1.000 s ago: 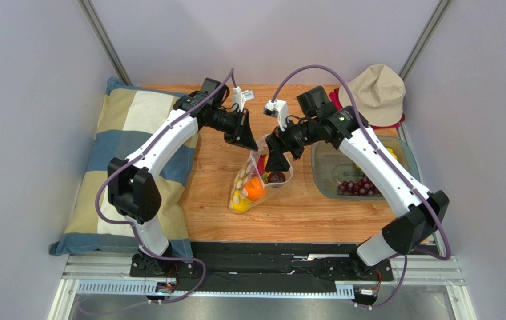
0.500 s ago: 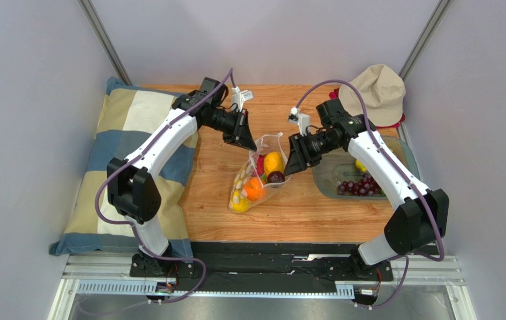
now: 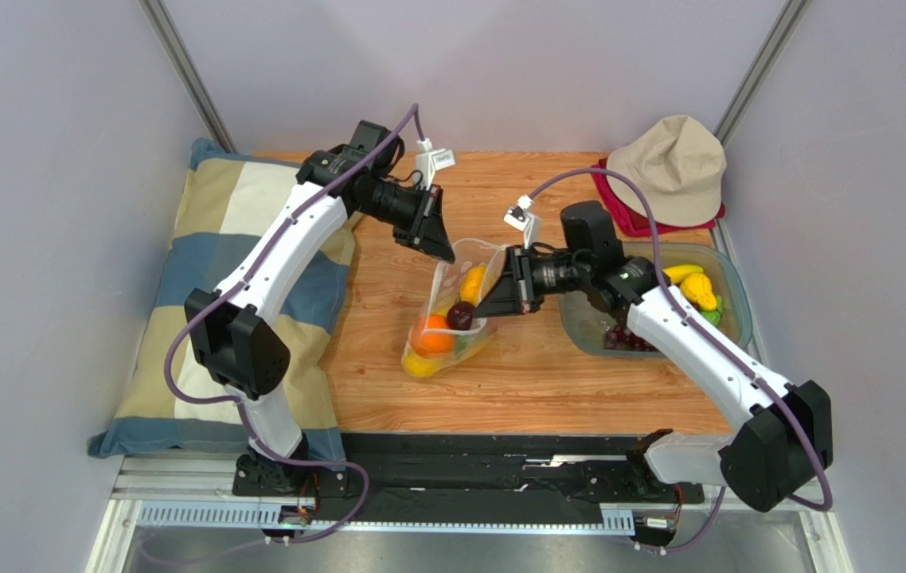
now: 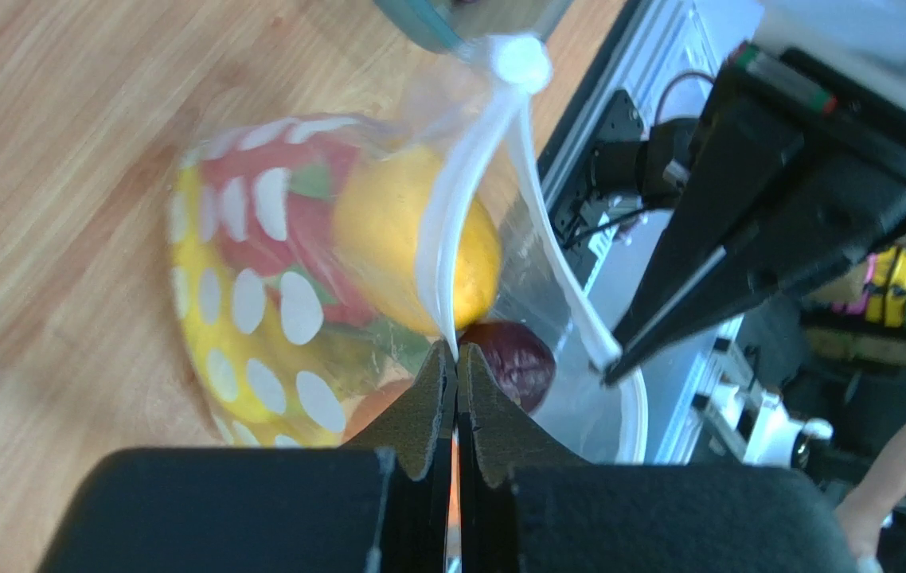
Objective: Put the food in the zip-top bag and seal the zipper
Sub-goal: Zip the zipper food storage bag at the center of the board.
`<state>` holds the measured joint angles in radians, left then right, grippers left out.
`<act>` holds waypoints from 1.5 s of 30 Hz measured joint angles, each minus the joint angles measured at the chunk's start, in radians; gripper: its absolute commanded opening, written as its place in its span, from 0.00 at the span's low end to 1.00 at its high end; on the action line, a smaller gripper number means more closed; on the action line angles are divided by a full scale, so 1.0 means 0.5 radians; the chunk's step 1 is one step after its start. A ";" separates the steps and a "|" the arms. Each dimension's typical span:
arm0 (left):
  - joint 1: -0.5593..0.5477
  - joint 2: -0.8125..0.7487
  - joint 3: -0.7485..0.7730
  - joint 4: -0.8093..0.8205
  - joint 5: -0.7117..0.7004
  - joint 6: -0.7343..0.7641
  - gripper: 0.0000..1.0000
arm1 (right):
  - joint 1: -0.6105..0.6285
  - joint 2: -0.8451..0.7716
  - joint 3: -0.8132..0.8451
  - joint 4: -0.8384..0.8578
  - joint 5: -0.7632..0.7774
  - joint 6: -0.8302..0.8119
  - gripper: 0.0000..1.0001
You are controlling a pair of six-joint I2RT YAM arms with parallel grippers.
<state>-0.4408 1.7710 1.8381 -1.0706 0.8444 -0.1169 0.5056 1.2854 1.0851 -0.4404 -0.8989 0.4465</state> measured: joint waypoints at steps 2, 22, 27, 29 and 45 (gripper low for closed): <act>-0.005 0.028 0.072 -0.068 0.038 0.097 0.01 | 0.104 -0.007 0.002 0.141 0.053 0.063 0.00; -0.075 0.435 0.243 -0.527 0.293 0.764 0.01 | 0.279 -0.323 -0.018 -0.006 0.639 -0.729 1.00; -0.075 0.435 0.276 -0.549 0.307 0.841 0.01 | -0.105 -0.517 0.140 -0.166 0.487 -1.122 1.00; -0.075 0.435 0.285 -0.551 0.321 0.861 0.02 | -0.266 -0.475 0.211 -0.196 0.367 -1.210 1.00; -0.075 0.434 0.294 -0.564 0.380 1.017 0.03 | -0.607 0.031 0.240 -0.739 -0.266 -2.574 0.92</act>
<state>-0.4782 1.9881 1.9850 -1.3525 1.0344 0.3916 0.2024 1.3006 1.2053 -0.8101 -1.0321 -0.8406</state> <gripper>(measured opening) 0.034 0.964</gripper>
